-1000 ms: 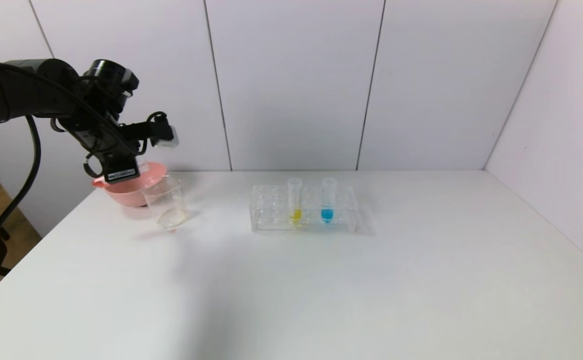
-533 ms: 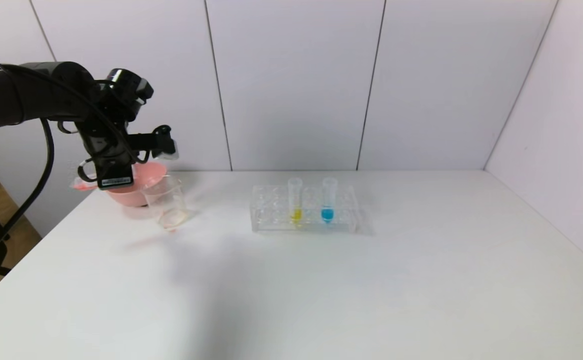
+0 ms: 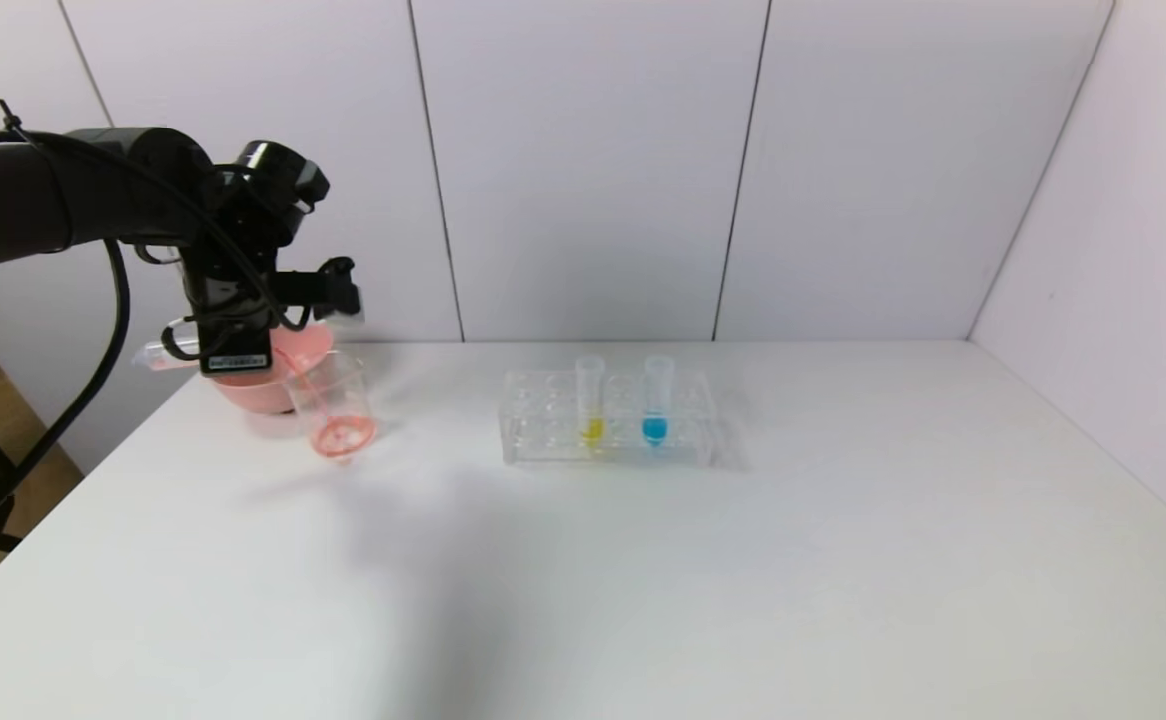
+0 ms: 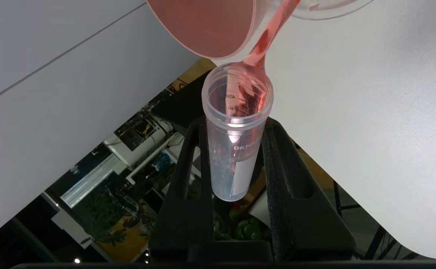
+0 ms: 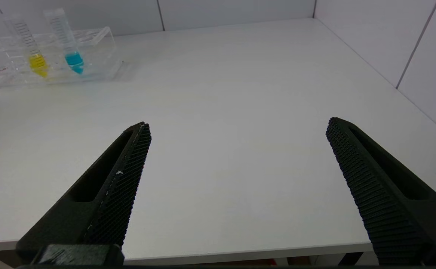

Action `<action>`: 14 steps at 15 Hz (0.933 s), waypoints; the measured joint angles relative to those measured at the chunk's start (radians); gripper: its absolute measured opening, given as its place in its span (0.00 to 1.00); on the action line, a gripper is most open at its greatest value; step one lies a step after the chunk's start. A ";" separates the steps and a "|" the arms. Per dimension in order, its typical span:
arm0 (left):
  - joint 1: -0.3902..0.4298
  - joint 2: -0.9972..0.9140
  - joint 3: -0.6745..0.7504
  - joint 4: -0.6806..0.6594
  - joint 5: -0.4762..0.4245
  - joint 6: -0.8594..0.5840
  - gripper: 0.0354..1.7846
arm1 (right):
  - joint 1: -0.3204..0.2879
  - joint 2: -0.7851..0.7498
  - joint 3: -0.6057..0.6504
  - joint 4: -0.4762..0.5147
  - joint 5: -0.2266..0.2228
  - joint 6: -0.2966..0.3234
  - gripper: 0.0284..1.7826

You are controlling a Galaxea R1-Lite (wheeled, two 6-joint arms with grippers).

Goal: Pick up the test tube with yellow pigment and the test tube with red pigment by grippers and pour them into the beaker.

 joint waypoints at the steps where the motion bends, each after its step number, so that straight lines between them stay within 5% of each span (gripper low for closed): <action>1: -0.006 0.002 0.000 -0.003 0.018 0.000 0.22 | 0.000 0.000 0.000 0.000 0.000 0.000 0.96; 14: -0.070 0.032 0.000 -0.066 0.162 0.074 0.22 | 0.000 0.000 0.000 0.000 0.000 0.000 0.96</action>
